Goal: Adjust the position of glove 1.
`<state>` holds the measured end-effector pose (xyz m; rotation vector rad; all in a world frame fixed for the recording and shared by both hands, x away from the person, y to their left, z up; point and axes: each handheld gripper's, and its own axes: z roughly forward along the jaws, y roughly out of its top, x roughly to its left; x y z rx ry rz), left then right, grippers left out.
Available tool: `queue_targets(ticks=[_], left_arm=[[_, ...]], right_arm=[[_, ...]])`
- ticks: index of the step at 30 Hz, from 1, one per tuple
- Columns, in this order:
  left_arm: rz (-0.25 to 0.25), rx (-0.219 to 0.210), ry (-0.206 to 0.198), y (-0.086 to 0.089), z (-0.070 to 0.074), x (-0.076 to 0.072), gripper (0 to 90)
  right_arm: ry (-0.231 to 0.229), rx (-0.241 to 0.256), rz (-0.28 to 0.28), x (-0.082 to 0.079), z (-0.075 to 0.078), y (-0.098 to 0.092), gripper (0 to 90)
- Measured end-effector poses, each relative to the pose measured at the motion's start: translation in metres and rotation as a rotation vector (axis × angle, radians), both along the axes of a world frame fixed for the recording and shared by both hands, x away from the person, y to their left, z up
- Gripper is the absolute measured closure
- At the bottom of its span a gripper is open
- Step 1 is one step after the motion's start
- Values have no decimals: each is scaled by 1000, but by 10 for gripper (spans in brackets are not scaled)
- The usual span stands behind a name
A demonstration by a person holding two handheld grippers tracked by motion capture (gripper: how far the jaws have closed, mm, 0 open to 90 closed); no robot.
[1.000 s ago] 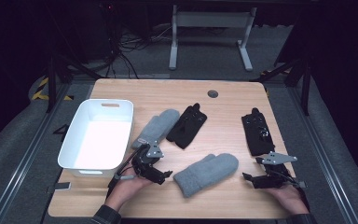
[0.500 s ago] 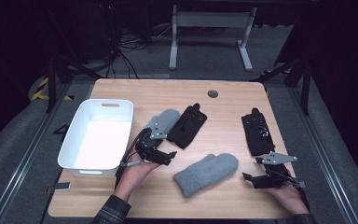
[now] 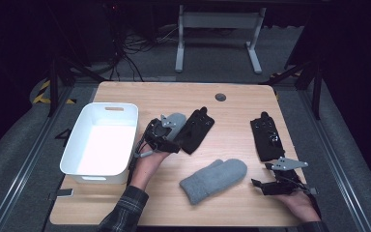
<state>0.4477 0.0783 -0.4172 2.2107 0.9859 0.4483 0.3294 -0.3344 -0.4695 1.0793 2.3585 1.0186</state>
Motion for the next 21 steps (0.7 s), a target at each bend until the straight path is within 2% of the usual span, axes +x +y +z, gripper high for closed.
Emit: queue_targets(ticks=[3, 7, 14, 17, 21], left_arm=[[25, -2, -2, 0, -3, 5, 135], [66, 10, 29, 3, -12, 17, 137], [131, 24, 54, 4, -22, 28, 138], [143, 33, 57, 4, -24, 29, 140], [154, 45, 81, 6, -27, 33, 157]], right_arm=[[0, 0, 0, 0, 0, 0, 144], [0, 0, 2, 0, 0, 0, 144], [-1, 0, 3, 0, 0, 0, 144], [-1, 0, 3, 0, 0, 0, 144], [-1, -1, 4, 0, 0, 0, 144]])
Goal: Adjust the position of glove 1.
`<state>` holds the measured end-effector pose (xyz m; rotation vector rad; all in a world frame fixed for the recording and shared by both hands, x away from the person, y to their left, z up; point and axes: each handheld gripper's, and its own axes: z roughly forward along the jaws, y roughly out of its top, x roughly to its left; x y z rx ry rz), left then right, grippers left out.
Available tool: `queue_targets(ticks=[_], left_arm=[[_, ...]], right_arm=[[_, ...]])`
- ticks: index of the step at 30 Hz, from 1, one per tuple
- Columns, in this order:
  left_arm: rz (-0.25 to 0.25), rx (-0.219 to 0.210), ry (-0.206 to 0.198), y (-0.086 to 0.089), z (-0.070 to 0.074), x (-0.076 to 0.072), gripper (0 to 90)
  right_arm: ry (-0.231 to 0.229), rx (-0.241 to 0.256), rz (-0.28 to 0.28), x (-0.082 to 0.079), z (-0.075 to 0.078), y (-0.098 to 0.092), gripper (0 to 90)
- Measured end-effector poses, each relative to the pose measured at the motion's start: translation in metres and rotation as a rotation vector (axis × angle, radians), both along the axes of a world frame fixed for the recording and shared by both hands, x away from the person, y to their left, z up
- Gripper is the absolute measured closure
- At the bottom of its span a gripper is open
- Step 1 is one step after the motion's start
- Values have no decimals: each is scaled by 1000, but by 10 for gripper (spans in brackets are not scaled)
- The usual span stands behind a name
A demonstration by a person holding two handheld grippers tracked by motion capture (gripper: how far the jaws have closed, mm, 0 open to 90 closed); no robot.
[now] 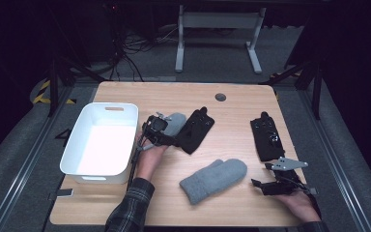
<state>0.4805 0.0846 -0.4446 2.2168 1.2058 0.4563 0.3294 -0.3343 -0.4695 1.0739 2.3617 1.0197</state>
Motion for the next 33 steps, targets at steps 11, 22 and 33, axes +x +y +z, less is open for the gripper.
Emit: queue_targets(ticks=[11, 22, 33], left_arm=[[35, 88, -25, -5, -6, -4, 384], [63, 29, -7, -1, 8, -7, 741], [12, -48, 22, -3, 27, -13, 760]], right_arm=[[0, 0, 0, 0, 0, 0, 145], [0, 0, 1, 0, 0, 0, 144], [0, 0, 1, 0, 0, 0, 145]])
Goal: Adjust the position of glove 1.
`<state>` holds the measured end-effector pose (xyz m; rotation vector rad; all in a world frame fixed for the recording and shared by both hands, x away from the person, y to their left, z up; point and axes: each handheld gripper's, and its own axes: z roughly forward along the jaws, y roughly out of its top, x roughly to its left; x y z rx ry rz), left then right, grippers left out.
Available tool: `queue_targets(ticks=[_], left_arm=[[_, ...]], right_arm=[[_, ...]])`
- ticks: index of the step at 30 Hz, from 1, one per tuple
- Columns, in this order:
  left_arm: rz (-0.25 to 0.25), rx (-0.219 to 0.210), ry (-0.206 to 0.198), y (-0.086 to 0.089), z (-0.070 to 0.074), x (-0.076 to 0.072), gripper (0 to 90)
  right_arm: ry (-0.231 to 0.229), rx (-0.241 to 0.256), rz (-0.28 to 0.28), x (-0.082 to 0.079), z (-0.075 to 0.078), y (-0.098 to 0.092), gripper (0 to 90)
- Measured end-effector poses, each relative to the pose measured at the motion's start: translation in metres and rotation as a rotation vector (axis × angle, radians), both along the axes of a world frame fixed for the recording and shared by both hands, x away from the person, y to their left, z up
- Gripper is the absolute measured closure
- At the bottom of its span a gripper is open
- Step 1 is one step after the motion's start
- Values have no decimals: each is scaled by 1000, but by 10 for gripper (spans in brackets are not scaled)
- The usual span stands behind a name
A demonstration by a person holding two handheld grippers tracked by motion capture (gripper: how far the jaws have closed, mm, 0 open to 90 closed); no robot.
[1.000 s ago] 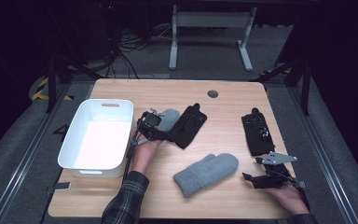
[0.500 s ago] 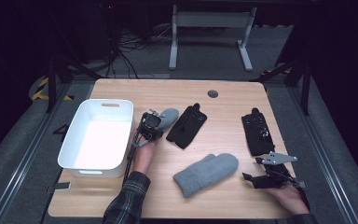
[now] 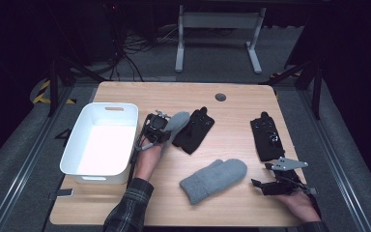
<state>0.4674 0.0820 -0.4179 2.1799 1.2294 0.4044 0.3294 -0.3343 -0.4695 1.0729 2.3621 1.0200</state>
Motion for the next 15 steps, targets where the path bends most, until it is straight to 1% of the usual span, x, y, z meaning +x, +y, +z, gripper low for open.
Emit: queue_targets(ticks=[3, 6, 7, 8, 10, 12, 13, 15], left_arm=[[-35, -18, 11, 0, 8, -2, 760], [-69, -44, 20, 1, 15, -5, 763], [-87, -57, 21, 1, 20, -7, 765], [-87, -57, 21, 1, 20, -7, 765], [-112, -83, 18, 2, 26, -9, 770], [-134, -96, 23, 2, 31, -12, 771], [-148, -101, 24, 2, 33, -13, 771], [-165, -126, 32, 1, 36, -16, 771]], right_arm=[[0, 0, 0, 0, 0, 0, 145], [0, 0, 0, 0, 0, 0, 145], [0, 0, 0, 0, 0, 0, 145], [0, 0, 0, 0, 0, 0, 145], [0, 0, 0, 0, 0, 0, 145], [0, 0, 0, 0, 0, 0, 145], [0, 0, 0, 0, 0, 0, 145], [0, 0, 0, 0, 0, 0, 145]])
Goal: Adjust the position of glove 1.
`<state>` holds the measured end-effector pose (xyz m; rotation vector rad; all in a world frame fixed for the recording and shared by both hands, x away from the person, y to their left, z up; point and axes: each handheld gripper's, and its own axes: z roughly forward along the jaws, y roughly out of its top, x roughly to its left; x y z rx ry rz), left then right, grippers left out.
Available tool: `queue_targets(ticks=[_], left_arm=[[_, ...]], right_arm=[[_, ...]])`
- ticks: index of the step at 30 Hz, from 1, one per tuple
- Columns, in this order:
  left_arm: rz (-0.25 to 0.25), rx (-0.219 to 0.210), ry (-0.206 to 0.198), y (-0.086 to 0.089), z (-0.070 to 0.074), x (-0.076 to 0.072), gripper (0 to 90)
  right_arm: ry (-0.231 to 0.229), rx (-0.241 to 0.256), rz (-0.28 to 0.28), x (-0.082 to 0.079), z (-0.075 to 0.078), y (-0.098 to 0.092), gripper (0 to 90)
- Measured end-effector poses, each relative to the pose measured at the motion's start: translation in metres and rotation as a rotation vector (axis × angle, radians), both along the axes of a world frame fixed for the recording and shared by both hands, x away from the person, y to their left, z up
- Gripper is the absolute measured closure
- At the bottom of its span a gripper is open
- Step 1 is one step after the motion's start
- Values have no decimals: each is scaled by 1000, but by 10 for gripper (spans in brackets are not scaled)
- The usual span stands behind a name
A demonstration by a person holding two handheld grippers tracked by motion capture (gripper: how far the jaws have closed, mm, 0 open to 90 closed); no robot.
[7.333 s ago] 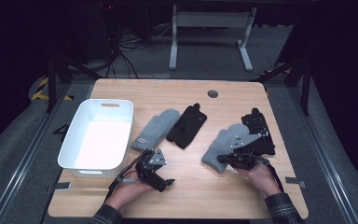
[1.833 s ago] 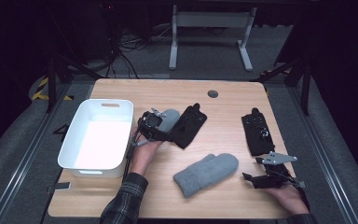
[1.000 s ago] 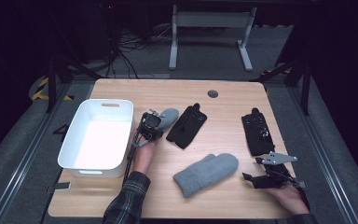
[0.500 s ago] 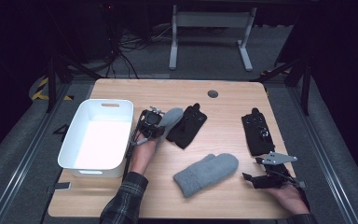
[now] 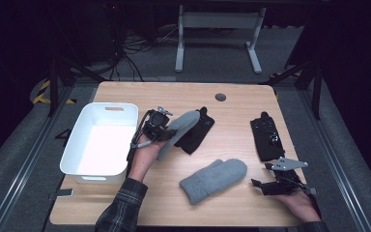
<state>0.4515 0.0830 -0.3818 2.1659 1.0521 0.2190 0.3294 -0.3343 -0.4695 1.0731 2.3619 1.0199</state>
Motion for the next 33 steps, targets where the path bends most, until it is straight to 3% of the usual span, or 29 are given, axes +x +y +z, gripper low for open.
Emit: queue_targets(ticks=[9, 18, 33], left_arm=[[-102, -61, 30, -7, 11, -17, 776], [-200, -75, 38, -29, 16, -36, 776], [-309, -72, 62, -72, 11, -65, 777]], right_arm=[[0, 0, -1, 0, 0, 0, 147], [0, 1, -2, 0, 0, 0, 147], [2, 6, -1, 0, 0, -1, 148]])
